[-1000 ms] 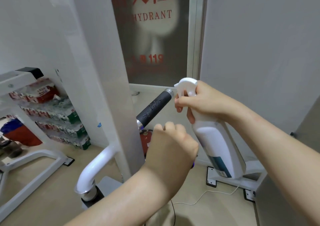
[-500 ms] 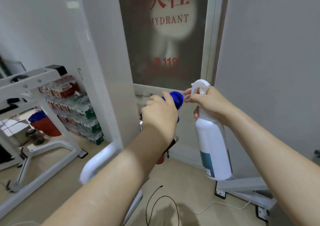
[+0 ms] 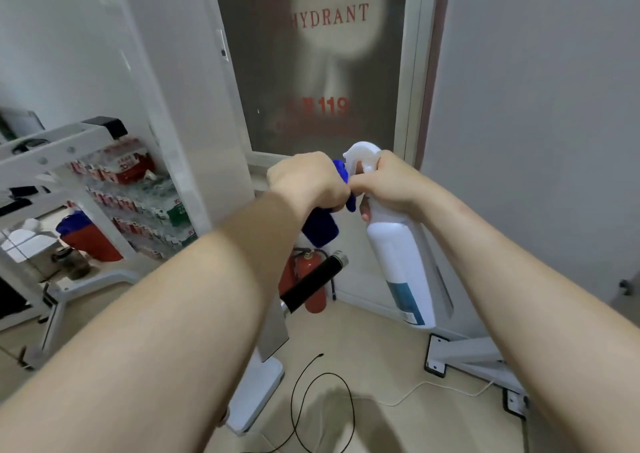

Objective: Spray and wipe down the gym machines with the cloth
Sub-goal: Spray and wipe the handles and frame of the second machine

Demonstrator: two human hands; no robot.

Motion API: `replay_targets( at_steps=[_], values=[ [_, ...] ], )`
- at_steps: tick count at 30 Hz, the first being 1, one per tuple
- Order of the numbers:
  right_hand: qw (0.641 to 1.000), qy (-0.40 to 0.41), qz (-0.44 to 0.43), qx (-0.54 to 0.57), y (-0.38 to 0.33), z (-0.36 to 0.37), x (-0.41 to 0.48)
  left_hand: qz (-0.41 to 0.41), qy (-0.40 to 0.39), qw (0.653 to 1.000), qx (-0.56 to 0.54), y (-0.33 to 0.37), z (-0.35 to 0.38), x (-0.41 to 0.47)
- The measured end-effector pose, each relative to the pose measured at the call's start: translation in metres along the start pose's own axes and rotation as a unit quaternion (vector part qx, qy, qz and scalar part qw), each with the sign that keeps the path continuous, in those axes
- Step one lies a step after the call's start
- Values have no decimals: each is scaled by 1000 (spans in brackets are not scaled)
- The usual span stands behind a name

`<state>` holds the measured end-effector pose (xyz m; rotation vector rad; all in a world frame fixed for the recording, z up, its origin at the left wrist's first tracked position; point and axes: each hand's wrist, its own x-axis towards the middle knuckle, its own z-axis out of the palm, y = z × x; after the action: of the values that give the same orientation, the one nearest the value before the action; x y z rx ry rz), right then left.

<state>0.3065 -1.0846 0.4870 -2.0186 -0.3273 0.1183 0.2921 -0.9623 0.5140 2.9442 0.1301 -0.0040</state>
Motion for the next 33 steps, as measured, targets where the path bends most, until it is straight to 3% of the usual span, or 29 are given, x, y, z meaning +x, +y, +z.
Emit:
replay_targets(
  at_steps=[2, 5, 9, 11, 14, 16, 20, 23, 27, 29, 31, 33],
  values=[
    [1000, -5, 0, -30, 0, 0, -4, 72, 144, 977, 137, -1, 24, -7],
    [998, 4, 10, -62, 6, 7, -8, 143, 282, 889, 331, -19, 55, -13],
    [999, 33, 6, -2, 12, 13, -9, 153, 268, 820, 482, -38, 63, -29],
    [999, 35, -8, 30, 8, 14, -9, 146, 193, 814, 528, -43, 57, -49],
    [999, 25, -21, 27, 0, 19, -8, 156, 141, 798, 565, -54, 43, -71],
    [999, 23, -18, 32, -3, 23, -8, 130, 119, 818, 547, -52, 40, -73],
    [997, 23, -20, 70, -6, 23, -8, 45, 142, 903, 402, -39, 29, -51],
    [996, 18, -7, 88, -2, 14, -7, 59, 142, 945, 288, -27, 20, -31],
    [999, 50, 20, 1, 3, 3, -8, 82, 98, 984, 127, 3, 2, -6],
    [999, 51, 16, -4, 8, 0, -8, 95, 132, 975, 150, 11, 14, -1],
    [999, 40, 20, 8, 16, 1, -10, 124, 232, 933, 248, 4, 35, -5],
    [999, 31, 18, 26, 25, 9, -15, 156, 281, 889, 326, -12, 52, -18]
  ],
)
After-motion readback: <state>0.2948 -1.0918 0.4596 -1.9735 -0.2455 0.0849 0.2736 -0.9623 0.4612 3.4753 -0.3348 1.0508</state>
